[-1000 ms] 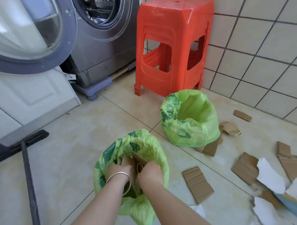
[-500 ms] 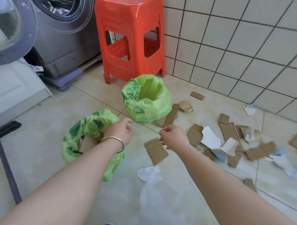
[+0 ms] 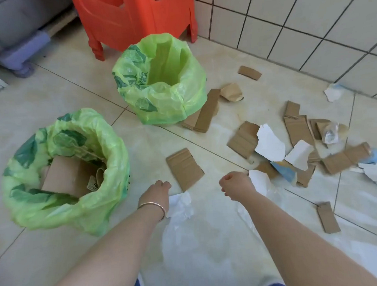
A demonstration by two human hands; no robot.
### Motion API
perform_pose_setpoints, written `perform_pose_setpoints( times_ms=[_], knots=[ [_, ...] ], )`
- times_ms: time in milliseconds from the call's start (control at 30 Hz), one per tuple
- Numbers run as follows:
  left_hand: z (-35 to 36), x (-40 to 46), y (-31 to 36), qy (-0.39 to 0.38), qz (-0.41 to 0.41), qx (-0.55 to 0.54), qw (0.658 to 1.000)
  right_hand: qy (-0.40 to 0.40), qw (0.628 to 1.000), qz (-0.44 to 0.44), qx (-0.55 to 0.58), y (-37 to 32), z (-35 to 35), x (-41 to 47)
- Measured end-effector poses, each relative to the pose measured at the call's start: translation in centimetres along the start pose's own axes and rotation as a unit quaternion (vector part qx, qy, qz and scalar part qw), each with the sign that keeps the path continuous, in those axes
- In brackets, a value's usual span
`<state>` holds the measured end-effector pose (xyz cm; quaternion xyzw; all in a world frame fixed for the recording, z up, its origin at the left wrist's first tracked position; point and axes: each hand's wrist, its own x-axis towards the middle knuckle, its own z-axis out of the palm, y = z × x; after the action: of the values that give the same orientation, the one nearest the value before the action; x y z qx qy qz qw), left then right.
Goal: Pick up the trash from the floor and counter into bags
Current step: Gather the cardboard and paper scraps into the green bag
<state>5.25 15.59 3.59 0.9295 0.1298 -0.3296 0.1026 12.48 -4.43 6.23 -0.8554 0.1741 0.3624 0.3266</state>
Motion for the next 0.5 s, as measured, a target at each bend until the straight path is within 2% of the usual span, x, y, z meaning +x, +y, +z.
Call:
perform_pose_setpoints(
  times_ms=[67, 300, 400, 500],
  knots=[
    [1.8, 1.4, -0.2, 0.007, 0.003, 0.052, 0.999, -0.016, 0.999, 0.011, -0.028, 0.8, 0.3, 2.0],
    [4.8, 3.5, 0.5, -0.001, 0.025, 0.101, 0.995, -0.033, 0.997, 0.018, -0.06, 2.3, 1.1, 6.4],
    [4.4, 4.2, 0.3, -0.033, 0.006, 0.052, 0.998, -0.039, 0.996, 0.006, -0.075, 2.4, 1.4, 7.1],
    [3.0, 4.5, -0.2, -0.102, -0.025, -0.026, 0.994, -0.035, 0.996, -0.006, -0.087, 2.2, 1.5, 7.1]
  ],
)
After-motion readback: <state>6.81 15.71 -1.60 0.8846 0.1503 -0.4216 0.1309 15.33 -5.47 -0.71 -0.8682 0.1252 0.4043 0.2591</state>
